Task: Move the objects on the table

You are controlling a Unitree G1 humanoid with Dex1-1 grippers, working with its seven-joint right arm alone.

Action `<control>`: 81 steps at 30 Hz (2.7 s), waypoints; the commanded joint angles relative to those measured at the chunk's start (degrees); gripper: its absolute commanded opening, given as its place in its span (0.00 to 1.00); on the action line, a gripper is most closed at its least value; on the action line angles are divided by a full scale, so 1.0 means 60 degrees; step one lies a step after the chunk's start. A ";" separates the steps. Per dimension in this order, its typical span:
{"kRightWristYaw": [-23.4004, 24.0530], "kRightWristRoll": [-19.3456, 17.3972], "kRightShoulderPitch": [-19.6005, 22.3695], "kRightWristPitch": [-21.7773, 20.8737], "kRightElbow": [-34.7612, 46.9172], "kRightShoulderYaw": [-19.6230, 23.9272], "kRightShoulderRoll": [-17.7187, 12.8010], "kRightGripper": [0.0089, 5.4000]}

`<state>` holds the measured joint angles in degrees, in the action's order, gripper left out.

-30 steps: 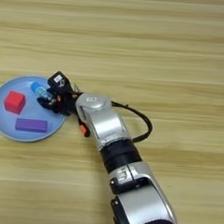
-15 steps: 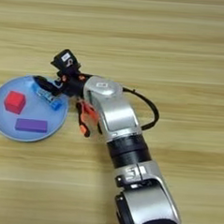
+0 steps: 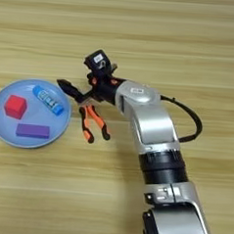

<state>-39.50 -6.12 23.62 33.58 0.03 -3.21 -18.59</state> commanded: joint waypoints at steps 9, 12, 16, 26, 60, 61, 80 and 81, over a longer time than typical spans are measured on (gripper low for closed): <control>0.0054 0.0052 -0.0830 0.0227 0.0690 -0.0081 -0.0831 0.99; 0.0048 0.0045 -0.1068 0.0221 0.0698 -0.0080 -0.0948 0.99; 0.0031 0.0034 -0.1317 0.0203 0.0714 0.0009 -0.1138 0.99; 0.0023 0.0105 -0.1755 0.0260 0.0556 -0.0095 -0.1365 0.99; 0.0227 0.0225 -0.1340 -0.0258 -0.0447 -0.0234 -0.1211 0.65; 0.0275 0.0208 -0.1232 -0.0329 -0.0456 -0.0159 -0.1159 0.65; 0.1346 0.0505 0.0931 -0.1705 -0.3068 0.0674 -0.1028 0.64; 0.1395 0.0524 0.1038 -0.1806 -0.3310 0.0720 -0.1051 0.64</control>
<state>-32.77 -3.23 23.55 26.45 -19.70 -1.07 -22.71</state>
